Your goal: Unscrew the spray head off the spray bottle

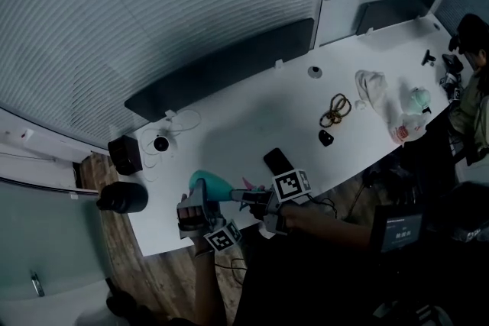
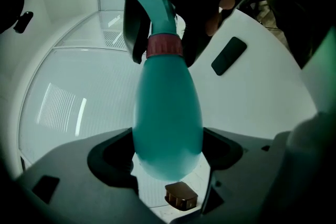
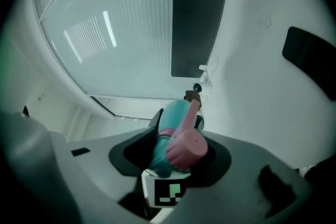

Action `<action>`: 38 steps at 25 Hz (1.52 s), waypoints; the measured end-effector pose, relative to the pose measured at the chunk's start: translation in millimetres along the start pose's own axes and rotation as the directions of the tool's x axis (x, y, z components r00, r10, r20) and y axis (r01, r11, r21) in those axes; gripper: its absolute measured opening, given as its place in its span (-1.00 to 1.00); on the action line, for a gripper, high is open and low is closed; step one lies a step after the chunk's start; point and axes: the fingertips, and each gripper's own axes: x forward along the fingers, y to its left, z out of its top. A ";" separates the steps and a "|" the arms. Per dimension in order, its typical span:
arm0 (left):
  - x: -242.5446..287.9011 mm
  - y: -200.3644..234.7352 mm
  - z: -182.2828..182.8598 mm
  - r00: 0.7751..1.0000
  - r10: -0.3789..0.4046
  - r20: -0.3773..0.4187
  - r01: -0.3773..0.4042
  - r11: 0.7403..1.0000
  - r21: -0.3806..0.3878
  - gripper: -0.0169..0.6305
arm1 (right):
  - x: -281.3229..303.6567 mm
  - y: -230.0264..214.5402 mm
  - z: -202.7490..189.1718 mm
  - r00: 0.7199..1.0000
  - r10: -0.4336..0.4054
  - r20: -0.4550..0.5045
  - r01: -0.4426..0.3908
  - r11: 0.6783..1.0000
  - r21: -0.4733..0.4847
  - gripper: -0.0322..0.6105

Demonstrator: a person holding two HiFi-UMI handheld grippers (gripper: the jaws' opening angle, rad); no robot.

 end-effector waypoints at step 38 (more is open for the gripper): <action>-23.5 -30.6 -36.1 0.984 -0.178 -0.018 0.156 0.904 -0.398 0.21 | -27.8 41.0 -29.4 0.922 -0.149 -0.357 -0.113 0.778 -0.618 -0.26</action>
